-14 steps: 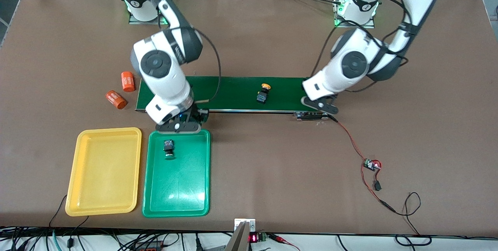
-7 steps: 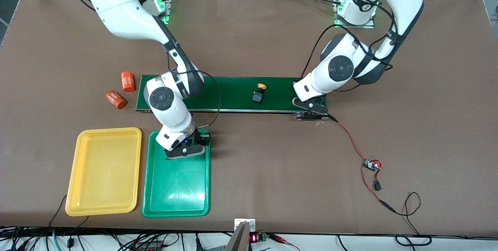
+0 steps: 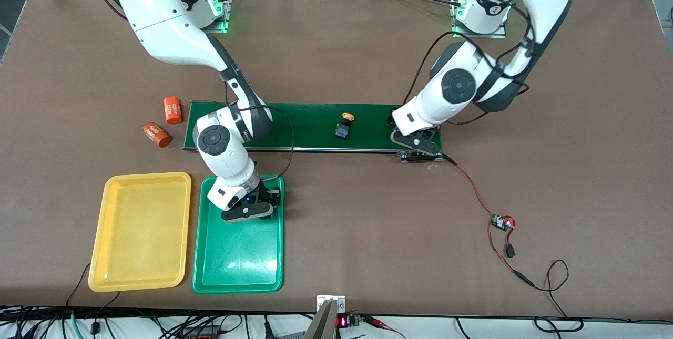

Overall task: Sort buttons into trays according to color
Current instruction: 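Place the blue button in the green tray while the left gripper withdraws, then grasp the orange-capped button on the belt with the right gripper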

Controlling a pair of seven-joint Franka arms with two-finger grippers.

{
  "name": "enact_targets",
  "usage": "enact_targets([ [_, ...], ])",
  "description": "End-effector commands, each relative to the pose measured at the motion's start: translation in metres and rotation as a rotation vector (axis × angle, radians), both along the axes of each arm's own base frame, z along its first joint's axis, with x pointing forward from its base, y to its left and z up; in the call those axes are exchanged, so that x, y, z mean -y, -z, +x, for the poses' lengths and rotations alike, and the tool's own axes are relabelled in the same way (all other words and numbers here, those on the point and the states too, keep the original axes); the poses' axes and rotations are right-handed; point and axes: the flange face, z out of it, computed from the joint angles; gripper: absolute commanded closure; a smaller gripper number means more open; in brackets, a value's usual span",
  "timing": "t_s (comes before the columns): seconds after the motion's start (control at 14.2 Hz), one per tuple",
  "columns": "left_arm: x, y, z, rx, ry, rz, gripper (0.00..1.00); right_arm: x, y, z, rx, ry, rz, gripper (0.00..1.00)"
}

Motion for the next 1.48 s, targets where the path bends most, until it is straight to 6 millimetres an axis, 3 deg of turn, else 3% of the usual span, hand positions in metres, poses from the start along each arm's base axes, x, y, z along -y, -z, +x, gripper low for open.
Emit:
enact_targets([
  [0.0, -0.047, -0.077, 0.011, 0.115, -0.083, 0.064, 0.00, -0.004, -0.003, -0.003, -0.015, -0.010, -0.001, 0.00],
  [0.21, -0.126, -0.116, 0.053, 0.111, -0.220, 0.105, 0.00, 0.000, -0.022, -0.010, -0.111, -0.002, -0.051, 0.00],
  [0.42, -0.166, -0.149, 0.061, 0.011, -0.276, 0.167, 0.00, 0.000, -0.063, -0.021, -0.192, 0.003, -0.098, 0.00],
  [0.64, -0.224, -0.200, 0.076, 0.007, -0.275, 0.179, 0.00, -0.001, -0.095, -0.049, -0.301, 0.097, -0.138, 0.00],
  [0.92, -0.298, -0.241, 0.080, 0.040, -0.247, 0.173, 0.00, 0.006, -0.131, -0.104, -0.358, 0.149, -0.168, 0.00],
  [0.99, -0.311, -0.255, 0.077, 0.026, -0.273, 0.161, 0.00, 0.001, -0.134, -0.118, -0.364, 0.186, -0.167, 0.00],
  [1.13, -0.315, -0.286, 0.062, -0.014, -0.283, 0.164, 0.00, -0.021, -0.134, -0.144, -0.370, 0.243, -0.169, 0.00],
  [1.34, -0.322, -0.322, 0.044, 0.024, -0.300, 0.151, 0.00, -0.044, -0.133, -0.160, -0.379, 0.350, -0.133, 0.00],
  [1.41, -0.320, -0.324, 0.044, 0.034, -0.300, 0.142, 0.00, -0.052, -0.133, -0.164, -0.392, 0.377, -0.108, 0.00],
])
